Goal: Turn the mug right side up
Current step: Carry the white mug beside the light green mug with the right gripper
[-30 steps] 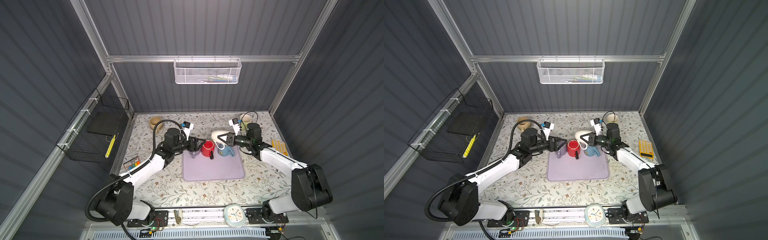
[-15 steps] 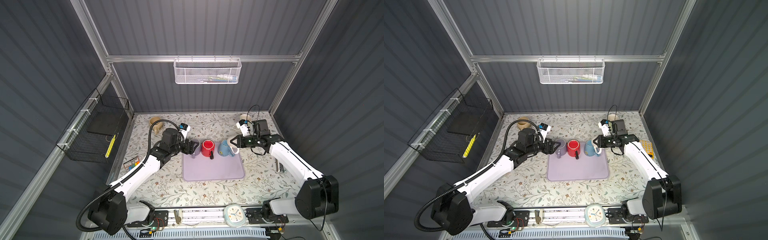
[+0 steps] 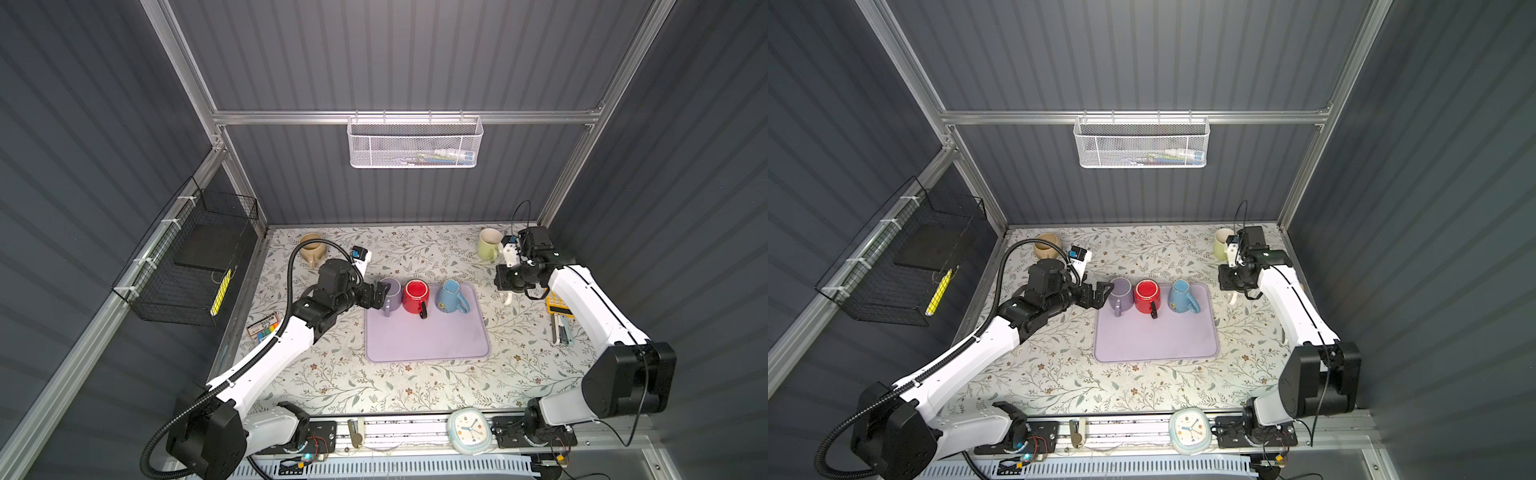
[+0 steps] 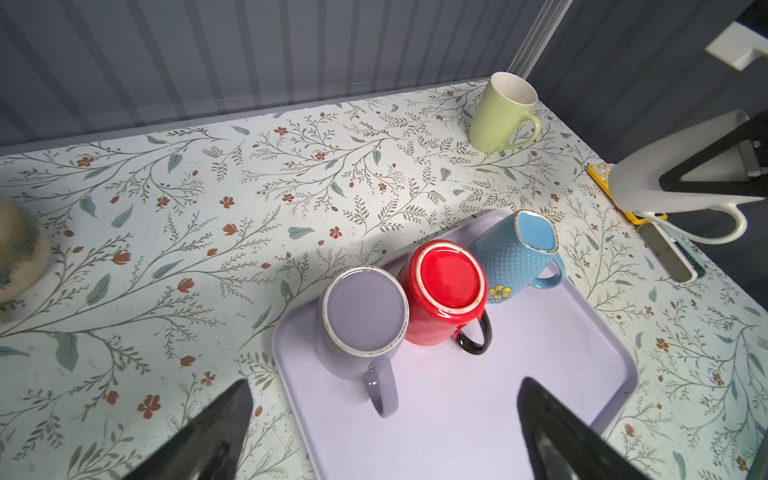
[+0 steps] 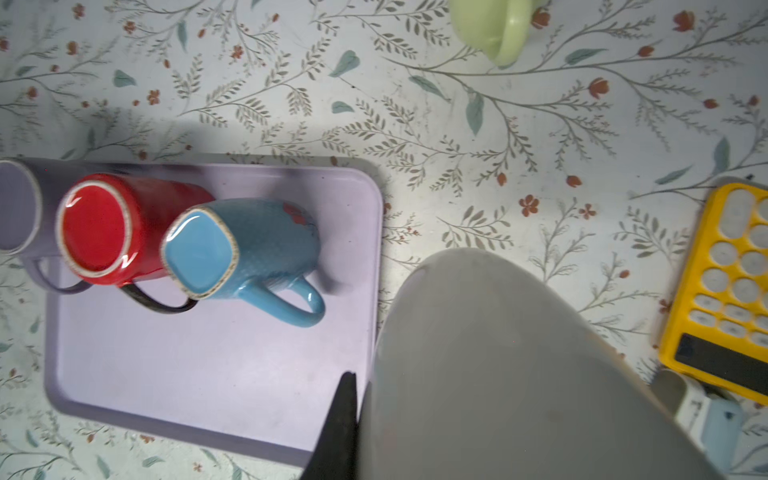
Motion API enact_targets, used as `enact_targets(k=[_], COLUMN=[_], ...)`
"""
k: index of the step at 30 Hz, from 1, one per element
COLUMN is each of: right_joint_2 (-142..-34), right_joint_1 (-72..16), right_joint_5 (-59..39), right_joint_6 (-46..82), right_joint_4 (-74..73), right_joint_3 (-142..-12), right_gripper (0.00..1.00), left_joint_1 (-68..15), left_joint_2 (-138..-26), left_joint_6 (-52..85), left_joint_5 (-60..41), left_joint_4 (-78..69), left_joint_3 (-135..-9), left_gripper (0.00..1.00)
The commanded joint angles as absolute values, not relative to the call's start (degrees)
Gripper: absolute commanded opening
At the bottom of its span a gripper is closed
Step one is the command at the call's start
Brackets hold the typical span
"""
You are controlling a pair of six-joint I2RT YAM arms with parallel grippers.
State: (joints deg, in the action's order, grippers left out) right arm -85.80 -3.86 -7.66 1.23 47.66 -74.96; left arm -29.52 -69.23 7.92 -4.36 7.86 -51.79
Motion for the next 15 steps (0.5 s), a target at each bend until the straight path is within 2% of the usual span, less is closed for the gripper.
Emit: enact_targets(k=[1,6,15], right_joint_2=[-87.72,-92.14,-101.86], right_joint_1=[-2.54,-0.38,4.44], right_joint_5=[-3.3,-0.11,-2.56], right_joint_6=[-1.36,-3.43,-7.57], right_joint_4=[48.43,48.73,47.53], right_joint_3=[-78.64,-83.24,-92.3], right_gripper=[0.0,0.0,0.0], left_joint_1=[-29.18,-29.18,-29.18], left_joint_2=[-67.82,-66.81,-66.56], left_joint_6=[7.99,9.02,8.8], left_joint_5=[-1.49,1.97,4.66], left_joint_4=[8.85,10.3,14.53], left_joint_3=[-50.84,-50.93,-52.56], left_gripper=[1.0,1.0,1.0])
